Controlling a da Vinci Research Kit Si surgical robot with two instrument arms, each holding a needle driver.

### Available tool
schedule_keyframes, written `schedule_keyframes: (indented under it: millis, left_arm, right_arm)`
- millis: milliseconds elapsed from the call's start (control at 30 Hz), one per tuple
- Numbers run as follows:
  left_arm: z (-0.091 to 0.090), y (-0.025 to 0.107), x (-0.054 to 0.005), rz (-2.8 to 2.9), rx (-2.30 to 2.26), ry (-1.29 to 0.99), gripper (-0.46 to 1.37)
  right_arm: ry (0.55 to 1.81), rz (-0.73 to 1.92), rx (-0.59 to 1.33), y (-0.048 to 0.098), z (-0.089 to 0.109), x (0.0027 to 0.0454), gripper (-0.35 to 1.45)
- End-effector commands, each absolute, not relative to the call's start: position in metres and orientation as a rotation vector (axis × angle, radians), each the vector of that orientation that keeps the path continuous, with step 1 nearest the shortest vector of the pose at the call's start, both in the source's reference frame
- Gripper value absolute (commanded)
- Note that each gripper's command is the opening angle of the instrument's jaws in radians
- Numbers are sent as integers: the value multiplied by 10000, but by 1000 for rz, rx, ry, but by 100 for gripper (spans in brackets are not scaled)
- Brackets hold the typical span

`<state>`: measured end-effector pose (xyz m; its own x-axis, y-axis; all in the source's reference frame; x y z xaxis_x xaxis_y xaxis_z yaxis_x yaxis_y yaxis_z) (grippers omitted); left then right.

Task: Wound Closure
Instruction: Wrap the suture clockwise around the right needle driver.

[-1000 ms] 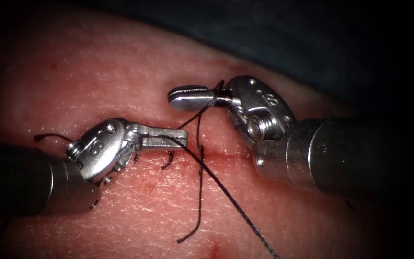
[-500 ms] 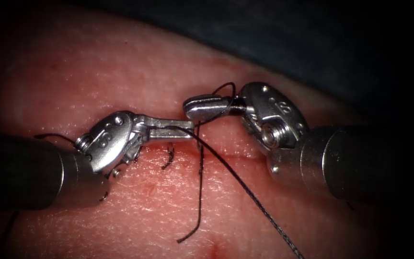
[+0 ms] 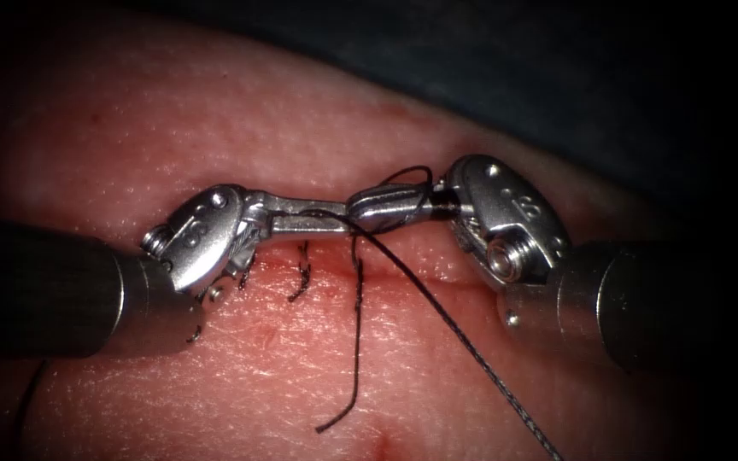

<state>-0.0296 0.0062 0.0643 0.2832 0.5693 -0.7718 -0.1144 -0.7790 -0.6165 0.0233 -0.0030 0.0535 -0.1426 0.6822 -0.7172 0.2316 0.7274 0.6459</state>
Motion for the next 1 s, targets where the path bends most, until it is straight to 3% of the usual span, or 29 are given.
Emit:
schedule_keyframes:
  millis: [33, 1000]
  left_arm:
    - [644, 62, -297, 1543, -1988, -414, -35]
    - [650, 68, -309, 1528, -1978, -439, -35]
  right_arm:
    - [1710, 460, 732, -31, 534, 233, -35]
    - [1577, -80, 938, -50, 545, 260, -35]
